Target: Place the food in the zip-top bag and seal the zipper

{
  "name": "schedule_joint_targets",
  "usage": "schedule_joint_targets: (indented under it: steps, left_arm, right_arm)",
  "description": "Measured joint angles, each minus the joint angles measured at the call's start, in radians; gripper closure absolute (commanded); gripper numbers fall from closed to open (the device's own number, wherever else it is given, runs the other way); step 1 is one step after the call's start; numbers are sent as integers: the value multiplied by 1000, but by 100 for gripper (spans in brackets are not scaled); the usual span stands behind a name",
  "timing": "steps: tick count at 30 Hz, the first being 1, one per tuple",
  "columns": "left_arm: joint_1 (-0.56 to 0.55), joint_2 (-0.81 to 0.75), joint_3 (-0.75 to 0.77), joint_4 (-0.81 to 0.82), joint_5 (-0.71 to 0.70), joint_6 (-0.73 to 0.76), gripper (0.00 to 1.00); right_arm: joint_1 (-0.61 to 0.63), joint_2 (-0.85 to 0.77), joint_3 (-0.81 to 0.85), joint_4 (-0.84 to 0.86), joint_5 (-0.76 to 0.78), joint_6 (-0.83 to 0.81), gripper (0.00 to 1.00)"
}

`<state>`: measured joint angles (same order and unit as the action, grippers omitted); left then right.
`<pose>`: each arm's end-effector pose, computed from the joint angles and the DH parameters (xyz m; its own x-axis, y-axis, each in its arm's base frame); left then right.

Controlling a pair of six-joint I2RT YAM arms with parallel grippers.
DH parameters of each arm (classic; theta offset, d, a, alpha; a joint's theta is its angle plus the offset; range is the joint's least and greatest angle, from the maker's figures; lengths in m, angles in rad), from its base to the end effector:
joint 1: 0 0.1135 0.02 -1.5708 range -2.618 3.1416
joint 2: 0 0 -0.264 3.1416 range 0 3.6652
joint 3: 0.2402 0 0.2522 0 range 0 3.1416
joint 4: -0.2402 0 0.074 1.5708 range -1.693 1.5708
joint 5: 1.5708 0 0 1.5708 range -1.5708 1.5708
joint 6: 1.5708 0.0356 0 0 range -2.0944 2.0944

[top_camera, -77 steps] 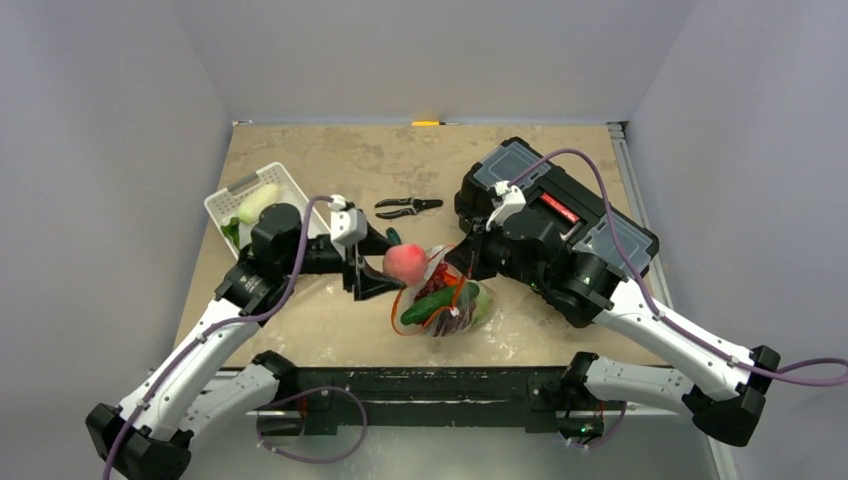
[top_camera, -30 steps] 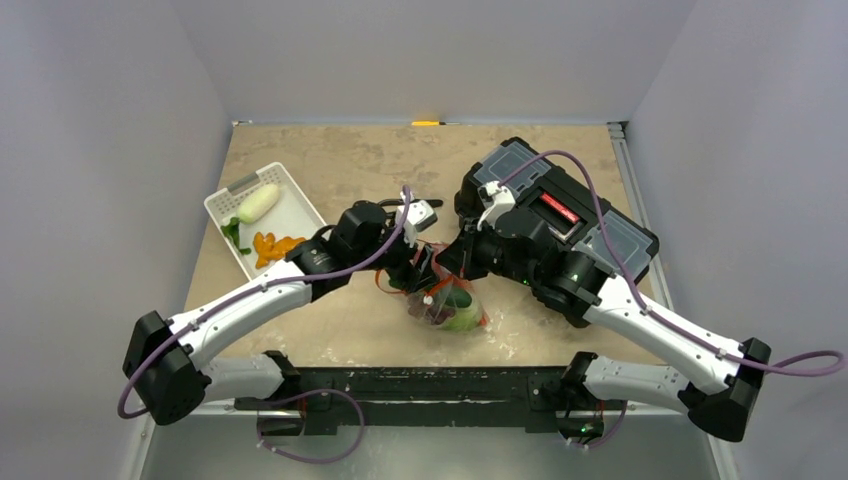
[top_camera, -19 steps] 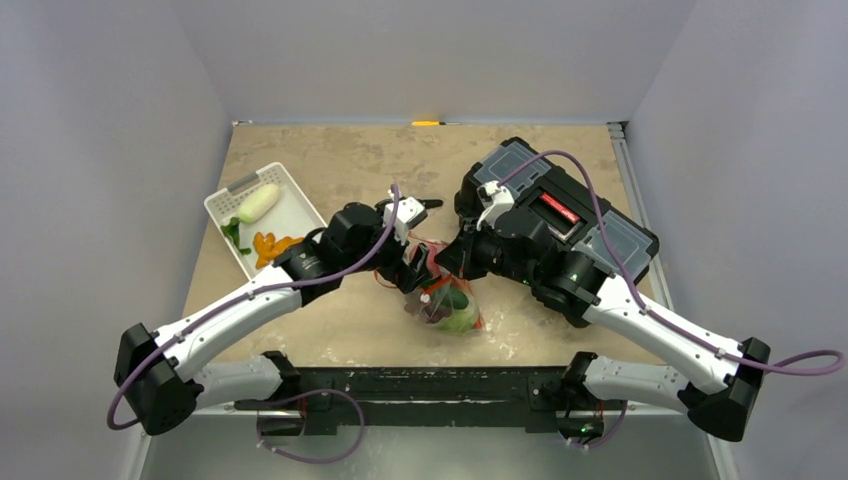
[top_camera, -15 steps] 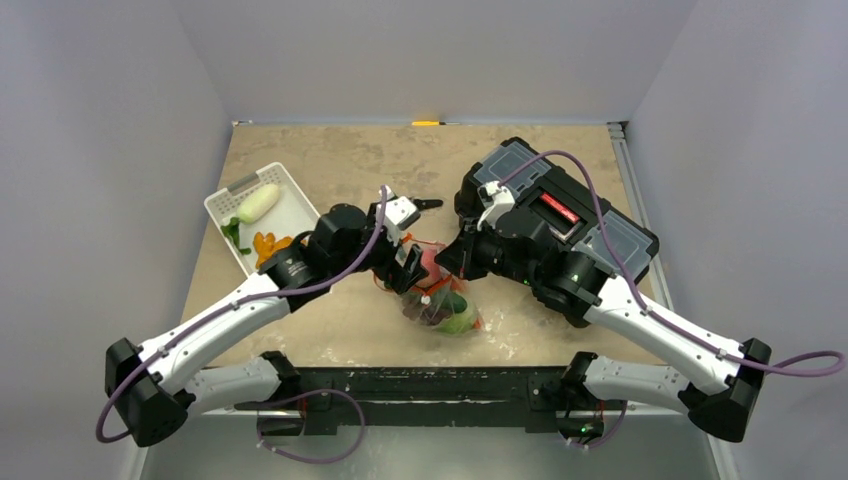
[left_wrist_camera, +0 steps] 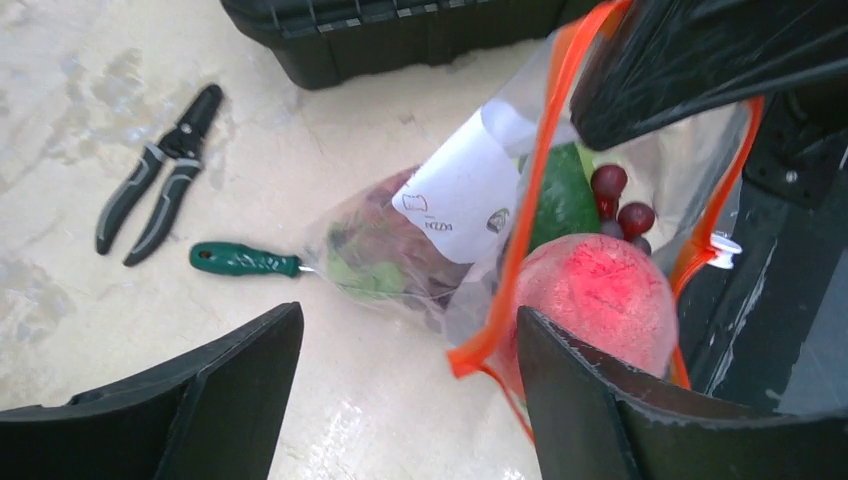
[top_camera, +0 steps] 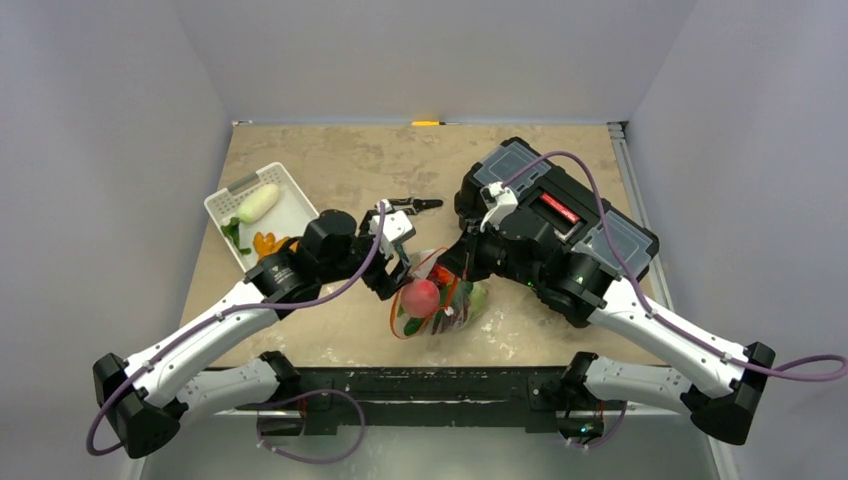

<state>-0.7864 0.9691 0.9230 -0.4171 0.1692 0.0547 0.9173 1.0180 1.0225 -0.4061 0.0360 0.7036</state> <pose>0.1481 -0.1569 0.3310 -0.2712 0.3480 -0.8974 0.8202 0.5715 -0.0262 0.1390 0.1794 0.3564 -0.6815 0.1735 -0.7109 -0.4359 0.6841 0.5848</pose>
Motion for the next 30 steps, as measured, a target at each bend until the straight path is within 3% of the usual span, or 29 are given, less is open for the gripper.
schedule_joint_targets:
  steps: [3,11,17,20,25,30]
  left_arm:
    - [1,37,1,-37,34,18,26]
    - [0,40,1,-69,45,-19,12]
    - [1,-80,3,-68,-85,-227,12]
    - [1,-167,3,-92,-131,-352,21]
    - [1,-362,-58,-98,-109,-565,52]
    - [1,-430,-161,-93,-2,-746,66]
  right_arm:
    - [0,-4,0,-5,0,-1,100]
    - [0,-4,5,-28,6,-8,100]
    - [0,-4,21,-43,8,-16,100]
    - [0,-4,33,-50,8,-23,100]
    - [0,-3,45,-50,6,-31,100]
    - [0,-3,45,-47,2,-31,100]
